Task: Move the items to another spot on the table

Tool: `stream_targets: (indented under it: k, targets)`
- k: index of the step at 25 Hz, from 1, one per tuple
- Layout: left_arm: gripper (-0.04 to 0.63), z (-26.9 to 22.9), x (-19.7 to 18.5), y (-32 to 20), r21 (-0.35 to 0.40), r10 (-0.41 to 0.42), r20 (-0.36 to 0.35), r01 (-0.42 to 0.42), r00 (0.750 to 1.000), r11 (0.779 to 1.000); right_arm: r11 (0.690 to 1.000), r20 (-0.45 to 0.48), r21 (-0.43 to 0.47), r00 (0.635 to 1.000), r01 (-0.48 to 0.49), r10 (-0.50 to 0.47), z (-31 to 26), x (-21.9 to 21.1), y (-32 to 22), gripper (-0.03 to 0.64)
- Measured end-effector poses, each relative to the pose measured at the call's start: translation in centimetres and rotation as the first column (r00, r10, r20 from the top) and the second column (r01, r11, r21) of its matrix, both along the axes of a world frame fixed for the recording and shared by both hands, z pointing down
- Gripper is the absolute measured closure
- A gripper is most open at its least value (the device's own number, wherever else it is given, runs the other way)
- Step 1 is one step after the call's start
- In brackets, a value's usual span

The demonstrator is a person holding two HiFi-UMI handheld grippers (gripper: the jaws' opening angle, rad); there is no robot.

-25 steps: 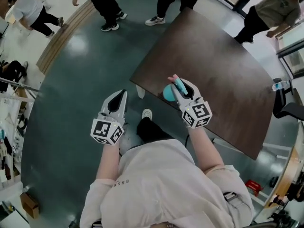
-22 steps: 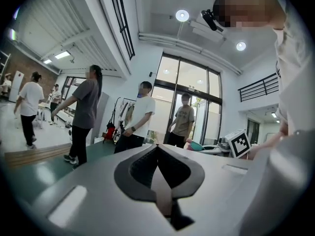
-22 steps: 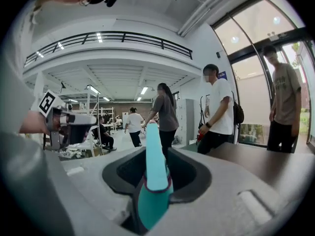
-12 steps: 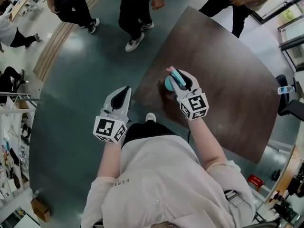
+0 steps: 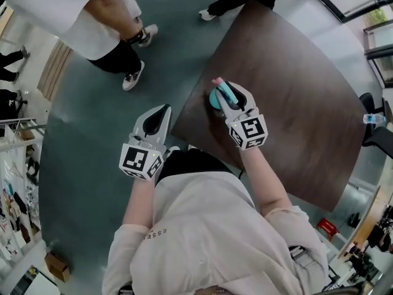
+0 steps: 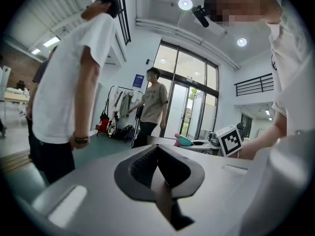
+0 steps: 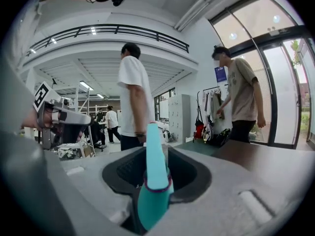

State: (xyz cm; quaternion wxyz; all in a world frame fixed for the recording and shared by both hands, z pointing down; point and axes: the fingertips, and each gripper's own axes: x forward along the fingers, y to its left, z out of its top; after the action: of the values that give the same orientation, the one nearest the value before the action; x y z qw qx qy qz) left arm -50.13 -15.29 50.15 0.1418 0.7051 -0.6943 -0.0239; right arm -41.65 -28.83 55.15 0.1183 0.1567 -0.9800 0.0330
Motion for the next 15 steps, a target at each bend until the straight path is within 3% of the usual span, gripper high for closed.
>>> stream_targets:
  k: [8,9,11,15]
  targets:
    - [0.578,-0.5,-1.1,-0.6,0.006,0.026,0.009,-0.026,1.000,1.000,0.998,0.008,-0.027,0.998,-0.057,0.057,0.5,-0.5,0.0,0.491]
    - [0.580,-0.6,-1.3,-0.6,0.005,0.029,0.010,-0.029,1.000,1.000,0.997,0.008,-0.030,0.998,-0.065,0.066,0.5,-0.6,-0.1,0.462]
    - [0.578,-0.9,-1.6,-0.8,0.006,0.033,0.009,-0.033,0.999,0.999,0.995,0.023,-0.021,0.995,-0.096,0.097,0.0,-0.3,-0.3,0.343]
    - [0.578,-1.9,-1.8,-1.0,0.020,0.052,0.007,-0.052,0.999,0.998,0.984,0.097,0.060,0.982,-0.167,0.161,-3.4,1.5,-0.6,0.319]
